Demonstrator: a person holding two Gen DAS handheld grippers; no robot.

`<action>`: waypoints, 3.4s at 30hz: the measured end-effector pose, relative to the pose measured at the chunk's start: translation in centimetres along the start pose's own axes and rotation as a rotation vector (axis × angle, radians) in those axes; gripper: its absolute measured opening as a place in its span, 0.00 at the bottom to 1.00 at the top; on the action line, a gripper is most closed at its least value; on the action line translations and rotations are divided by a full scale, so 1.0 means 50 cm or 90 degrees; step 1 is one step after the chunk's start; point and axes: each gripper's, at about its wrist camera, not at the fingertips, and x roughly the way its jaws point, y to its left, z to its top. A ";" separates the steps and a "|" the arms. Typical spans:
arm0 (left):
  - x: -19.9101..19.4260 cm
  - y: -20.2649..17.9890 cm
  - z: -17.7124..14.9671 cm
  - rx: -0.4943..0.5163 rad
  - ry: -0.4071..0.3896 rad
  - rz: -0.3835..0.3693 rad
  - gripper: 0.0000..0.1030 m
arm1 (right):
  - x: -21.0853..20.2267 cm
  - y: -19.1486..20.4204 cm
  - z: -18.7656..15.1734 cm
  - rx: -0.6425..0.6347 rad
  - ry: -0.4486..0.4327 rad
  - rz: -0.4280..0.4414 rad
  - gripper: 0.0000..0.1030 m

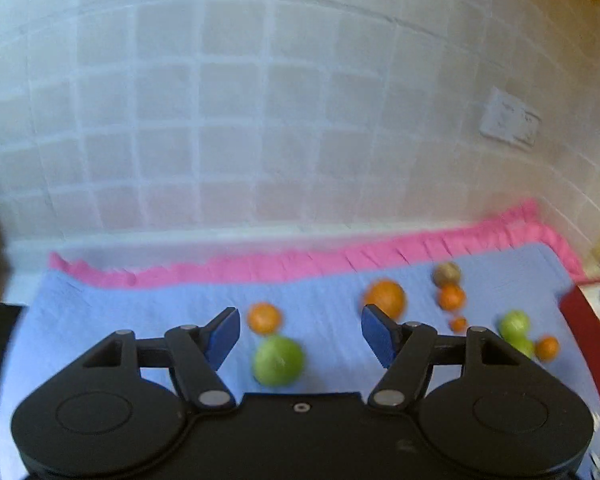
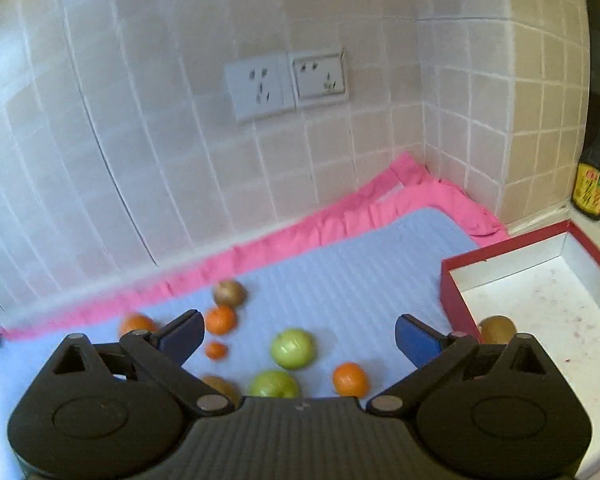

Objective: Organize fruits
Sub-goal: 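Grasp a kiwi with the left tool while the right tool grasps a green apple, then carry the kiwi into the red box and open the left tool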

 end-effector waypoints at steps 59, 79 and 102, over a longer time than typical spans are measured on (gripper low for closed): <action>0.339 -0.314 -0.073 0.052 0.267 -0.253 0.62 | 0.162 -0.005 -0.178 0.034 0.183 0.062 0.48; 0.158 -0.445 0.049 0.138 0.089 -0.263 0.61 | -0.065 -0.147 -0.092 0.079 0.033 0.063 0.48; 0.360 -1.029 0.008 0.342 0.207 -0.406 0.61 | -0.027 -0.576 -0.097 0.250 0.113 -0.101 0.48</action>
